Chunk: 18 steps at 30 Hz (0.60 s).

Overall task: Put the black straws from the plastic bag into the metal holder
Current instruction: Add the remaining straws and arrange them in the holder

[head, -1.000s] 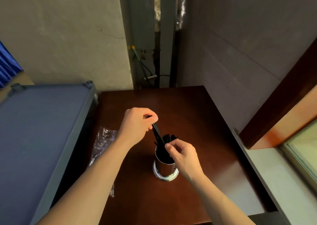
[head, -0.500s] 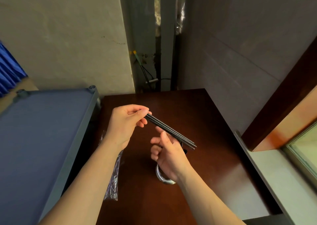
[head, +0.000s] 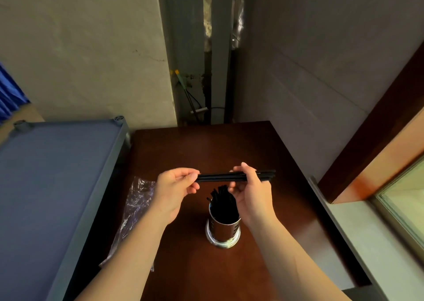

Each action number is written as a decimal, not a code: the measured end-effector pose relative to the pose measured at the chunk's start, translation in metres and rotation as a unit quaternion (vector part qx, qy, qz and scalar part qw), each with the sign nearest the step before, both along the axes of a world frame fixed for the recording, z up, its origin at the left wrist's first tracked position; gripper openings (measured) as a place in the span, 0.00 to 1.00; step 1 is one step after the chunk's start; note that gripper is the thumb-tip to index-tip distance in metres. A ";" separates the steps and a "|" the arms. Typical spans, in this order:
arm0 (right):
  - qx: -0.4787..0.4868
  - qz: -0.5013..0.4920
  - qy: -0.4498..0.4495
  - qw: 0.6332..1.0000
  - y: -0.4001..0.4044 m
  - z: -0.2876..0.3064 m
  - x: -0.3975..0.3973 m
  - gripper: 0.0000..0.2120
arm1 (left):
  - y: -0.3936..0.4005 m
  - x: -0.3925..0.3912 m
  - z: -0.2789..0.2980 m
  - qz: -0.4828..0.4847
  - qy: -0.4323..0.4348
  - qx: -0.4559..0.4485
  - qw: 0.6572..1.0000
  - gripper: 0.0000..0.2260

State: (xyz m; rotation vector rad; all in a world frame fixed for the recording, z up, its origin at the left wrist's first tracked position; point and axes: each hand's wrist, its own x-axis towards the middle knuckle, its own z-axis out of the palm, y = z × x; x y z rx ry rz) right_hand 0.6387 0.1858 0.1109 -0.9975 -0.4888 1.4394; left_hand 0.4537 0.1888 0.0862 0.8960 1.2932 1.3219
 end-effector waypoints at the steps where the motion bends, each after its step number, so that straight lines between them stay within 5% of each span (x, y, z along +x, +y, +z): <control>1: 0.015 -0.007 -0.046 0.999 0.000 0.001 0.002 0.10 | -0.001 0.002 -0.005 -0.012 0.006 -0.006 1.000 0.08; 7: 0.104 0.042 -0.320 0.941 0.005 0.004 0.015 0.13 | -0.007 0.020 -0.025 -0.184 0.210 -0.001 0.960 0.14; 10: 0.109 0.071 -0.379 0.916 0.008 0.006 0.019 0.12 | -0.009 0.030 -0.021 -0.252 0.293 0.038 0.922 0.13; 13: 0.106 0.093 -0.402 0.905 0.009 0.007 0.021 0.10 | -0.010 0.039 -0.018 -0.233 0.362 0.066 0.900 0.05; 18: 0.102 0.135 -0.439 0.883 0.007 0.007 0.026 0.07 | -0.010 0.049 -0.025 -0.208 0.418 0.085 0.880 0.04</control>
